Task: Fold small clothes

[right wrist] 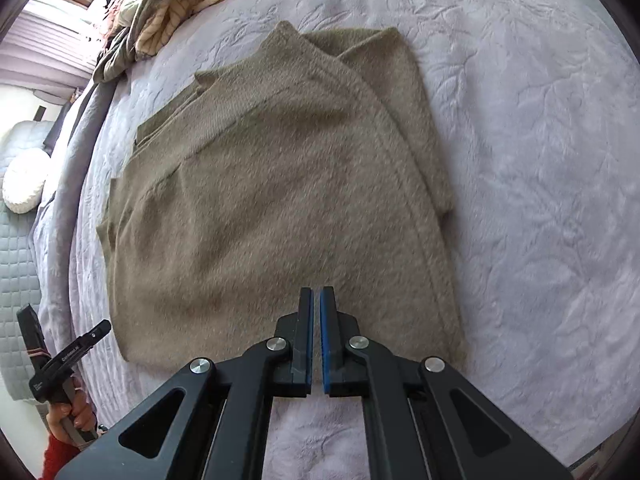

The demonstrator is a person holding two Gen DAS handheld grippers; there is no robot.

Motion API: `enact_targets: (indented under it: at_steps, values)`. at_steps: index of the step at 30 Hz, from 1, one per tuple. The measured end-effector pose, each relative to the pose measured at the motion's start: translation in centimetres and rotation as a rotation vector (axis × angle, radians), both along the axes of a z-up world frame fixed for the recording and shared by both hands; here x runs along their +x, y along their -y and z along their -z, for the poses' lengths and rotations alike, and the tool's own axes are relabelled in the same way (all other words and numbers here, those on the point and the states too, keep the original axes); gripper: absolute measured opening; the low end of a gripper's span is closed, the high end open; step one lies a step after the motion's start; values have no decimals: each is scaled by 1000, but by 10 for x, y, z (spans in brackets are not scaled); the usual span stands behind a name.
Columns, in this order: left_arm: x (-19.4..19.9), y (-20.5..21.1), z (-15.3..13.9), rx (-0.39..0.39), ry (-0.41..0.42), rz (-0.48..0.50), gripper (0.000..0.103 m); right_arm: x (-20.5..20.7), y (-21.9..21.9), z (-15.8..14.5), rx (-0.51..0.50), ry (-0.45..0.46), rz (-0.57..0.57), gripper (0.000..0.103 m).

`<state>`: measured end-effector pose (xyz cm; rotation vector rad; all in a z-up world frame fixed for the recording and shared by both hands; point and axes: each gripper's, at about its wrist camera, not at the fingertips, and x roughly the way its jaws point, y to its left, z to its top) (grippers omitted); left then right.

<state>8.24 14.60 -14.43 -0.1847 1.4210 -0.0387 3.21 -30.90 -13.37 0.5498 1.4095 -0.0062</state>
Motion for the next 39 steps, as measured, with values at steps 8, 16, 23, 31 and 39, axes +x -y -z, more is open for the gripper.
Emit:
enact_targets:
  at_steps: [8, 16, 23, 31, 39]
  values:
    - [-26, 1, -11, 29, 53, -23, 103, -20, -40, -1, 24, -24, -41, 44]
    - [-32, -12, -16, 80, 48, -31, 103, -29, -83, -1, 54, -42, -102, 44]
    - [-34, -32, -10, 8, 12, -55, 103, -36, -115, 5, 76, -67, -135, 44]
    - [-45, -60, -13, -114, 15, -87, 103, -43, -149, 25, 237, -75, -112, 44]
    - [-38, -62, -7, -182, -30, -49, 103, -45, -182, 56, 523, 0, 12, 56]
